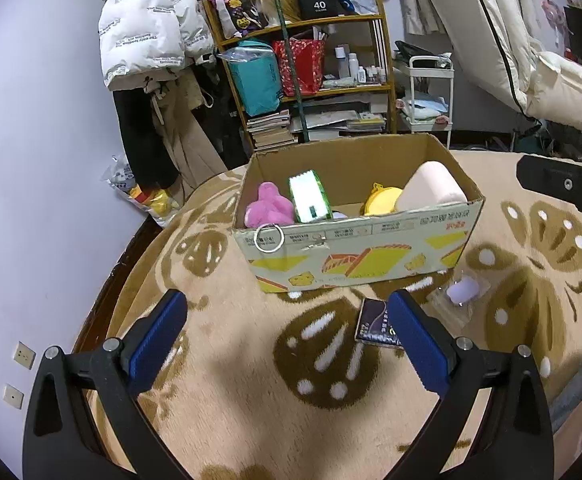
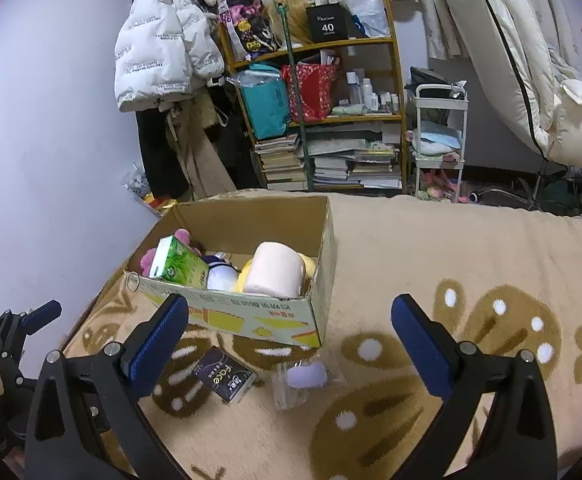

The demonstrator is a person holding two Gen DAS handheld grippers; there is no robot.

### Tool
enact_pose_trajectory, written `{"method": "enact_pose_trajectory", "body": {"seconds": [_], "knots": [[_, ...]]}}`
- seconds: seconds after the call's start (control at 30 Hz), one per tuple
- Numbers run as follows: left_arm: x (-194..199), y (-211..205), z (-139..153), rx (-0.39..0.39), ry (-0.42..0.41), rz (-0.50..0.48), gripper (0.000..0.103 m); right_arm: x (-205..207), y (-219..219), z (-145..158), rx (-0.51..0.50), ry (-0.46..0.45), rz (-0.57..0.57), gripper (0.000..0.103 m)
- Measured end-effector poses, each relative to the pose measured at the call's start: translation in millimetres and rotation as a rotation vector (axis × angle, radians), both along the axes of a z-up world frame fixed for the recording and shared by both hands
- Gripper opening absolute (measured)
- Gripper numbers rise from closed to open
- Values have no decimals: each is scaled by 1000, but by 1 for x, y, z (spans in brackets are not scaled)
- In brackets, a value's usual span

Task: Organize soft objects
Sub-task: 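Lower the left tool to the black Face pack while the right tool reaches the clear bag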

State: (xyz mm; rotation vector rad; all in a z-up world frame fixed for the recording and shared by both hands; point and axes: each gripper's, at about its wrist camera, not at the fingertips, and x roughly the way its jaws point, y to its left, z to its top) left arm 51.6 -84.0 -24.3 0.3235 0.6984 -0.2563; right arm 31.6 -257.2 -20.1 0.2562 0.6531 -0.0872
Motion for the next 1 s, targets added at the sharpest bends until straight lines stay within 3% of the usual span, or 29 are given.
{"method": "enact_pose_trajectory", "body": {"seconds": [0.63,1.0], "knots": [[19,-17,-29,-23,92,-48,99,23,-1,-30,-27,141,29,103],[35,-38,-61,-8,193,-84,99,44,-7,-69,31,313,33,103]]}}
